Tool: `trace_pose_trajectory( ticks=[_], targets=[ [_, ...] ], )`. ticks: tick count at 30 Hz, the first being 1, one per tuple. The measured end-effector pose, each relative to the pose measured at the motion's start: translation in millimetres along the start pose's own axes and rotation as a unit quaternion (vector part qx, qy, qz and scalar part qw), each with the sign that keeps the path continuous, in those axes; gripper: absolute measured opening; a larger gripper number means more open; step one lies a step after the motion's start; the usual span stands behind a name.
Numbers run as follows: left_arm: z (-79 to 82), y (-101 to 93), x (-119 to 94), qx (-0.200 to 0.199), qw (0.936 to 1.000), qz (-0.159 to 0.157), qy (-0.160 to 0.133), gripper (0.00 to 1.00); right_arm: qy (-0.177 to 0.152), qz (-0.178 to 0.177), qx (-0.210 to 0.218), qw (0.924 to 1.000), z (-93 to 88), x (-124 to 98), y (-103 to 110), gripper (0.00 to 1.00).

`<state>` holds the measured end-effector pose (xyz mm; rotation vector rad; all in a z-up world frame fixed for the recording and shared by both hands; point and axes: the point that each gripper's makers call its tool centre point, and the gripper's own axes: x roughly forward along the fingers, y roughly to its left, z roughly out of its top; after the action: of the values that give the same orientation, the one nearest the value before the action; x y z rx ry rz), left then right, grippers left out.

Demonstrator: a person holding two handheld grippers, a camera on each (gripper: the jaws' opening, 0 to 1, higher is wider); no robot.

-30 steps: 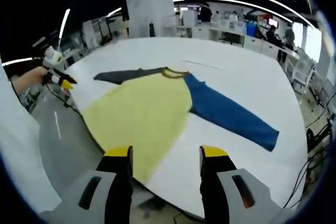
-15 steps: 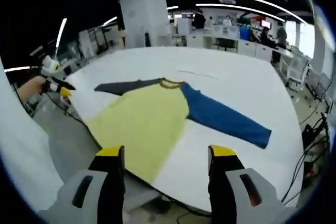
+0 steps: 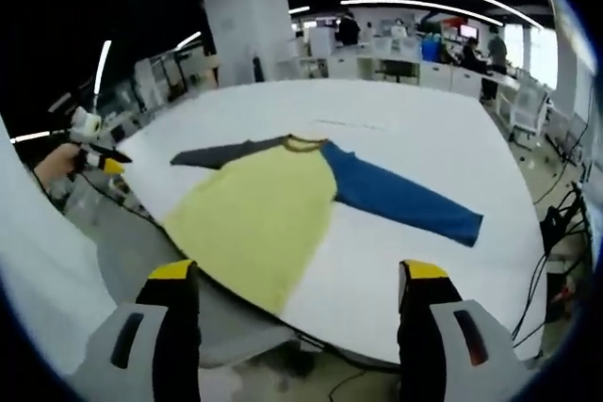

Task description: Fold the garment on the visible template until the final outline fits inside the template.

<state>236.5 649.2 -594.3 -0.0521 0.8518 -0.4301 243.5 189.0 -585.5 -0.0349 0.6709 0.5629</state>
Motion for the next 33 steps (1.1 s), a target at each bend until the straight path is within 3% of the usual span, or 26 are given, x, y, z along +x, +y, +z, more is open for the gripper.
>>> trace_pose_trajectory(
  ticks=[14,19,22,33],
  targets=[
    [-1.8,-9.1,-12.8,0.027,0.9995,-0.011,0.010,0.80,0.008,0.008,-0.003,0.9999,-1.8,-4.8,8.2,0.97],
    [-2.2,-12.3,-14.9,0.039,0.9990,-0.014,0.017,0.92,-0.007,0.016,0.004,0.9998,3.4,-7.2,14.4,0.99],
    [-3.8,-13.0,-14.3,0.046,0.9985,-0.012,0.026,0.99,0.001,0.021,0.007,0.9998,0.0,-8.0,18.5,1.00],
    [-5.9,-19.1,-16.5,0.053,0.9978,-0.019,0.034,0.99,0.006,0.020,0.000,0.9998,-3.9,-11.5,22.1,1.00]
  ],
)
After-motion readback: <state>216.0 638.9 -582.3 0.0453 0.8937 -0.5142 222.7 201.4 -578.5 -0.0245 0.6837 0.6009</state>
